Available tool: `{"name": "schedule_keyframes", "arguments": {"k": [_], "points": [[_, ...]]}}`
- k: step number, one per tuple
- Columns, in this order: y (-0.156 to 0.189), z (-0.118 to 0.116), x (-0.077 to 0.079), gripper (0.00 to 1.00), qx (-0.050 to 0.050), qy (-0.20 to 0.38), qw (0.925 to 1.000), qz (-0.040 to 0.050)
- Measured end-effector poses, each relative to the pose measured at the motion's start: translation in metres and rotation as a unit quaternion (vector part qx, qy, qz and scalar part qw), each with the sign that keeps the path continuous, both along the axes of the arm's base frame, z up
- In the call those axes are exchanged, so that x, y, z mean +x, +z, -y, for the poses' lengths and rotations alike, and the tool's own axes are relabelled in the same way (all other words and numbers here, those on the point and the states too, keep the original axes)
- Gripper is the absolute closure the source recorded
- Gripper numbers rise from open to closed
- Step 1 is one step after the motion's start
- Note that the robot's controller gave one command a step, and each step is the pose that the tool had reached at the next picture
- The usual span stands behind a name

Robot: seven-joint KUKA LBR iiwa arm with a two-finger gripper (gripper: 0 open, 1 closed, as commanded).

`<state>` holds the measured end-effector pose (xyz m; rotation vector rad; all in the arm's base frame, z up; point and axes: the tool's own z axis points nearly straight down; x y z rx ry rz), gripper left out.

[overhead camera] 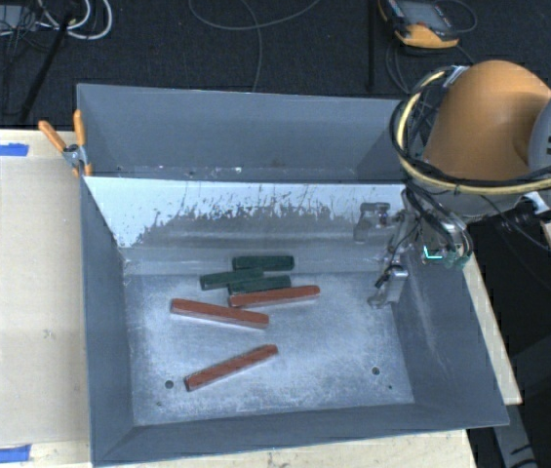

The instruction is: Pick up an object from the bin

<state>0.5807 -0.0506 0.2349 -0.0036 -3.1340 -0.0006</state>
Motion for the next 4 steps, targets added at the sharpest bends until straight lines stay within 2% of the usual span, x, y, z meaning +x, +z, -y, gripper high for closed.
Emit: {"name": "schedule_keyframes", "arguments": {"k": [1, 2, 3, 4], "points": [[-0.09, -0.041, 0.02, 0.0, 0.001, 0.075, 0.9972, 0.0008], [-0.165, -0.051, 0.036, 0.0, 0.001, 0.126, 0.992, 0.0074], [-0.164, -0.05, 0.035, 1.0, 0.0, 0.126, 0.992, 0.0057], [0.002, -0.056, 0.023, 1.0, 0.0, 0.127, 0.9918, 0.0089]]}}
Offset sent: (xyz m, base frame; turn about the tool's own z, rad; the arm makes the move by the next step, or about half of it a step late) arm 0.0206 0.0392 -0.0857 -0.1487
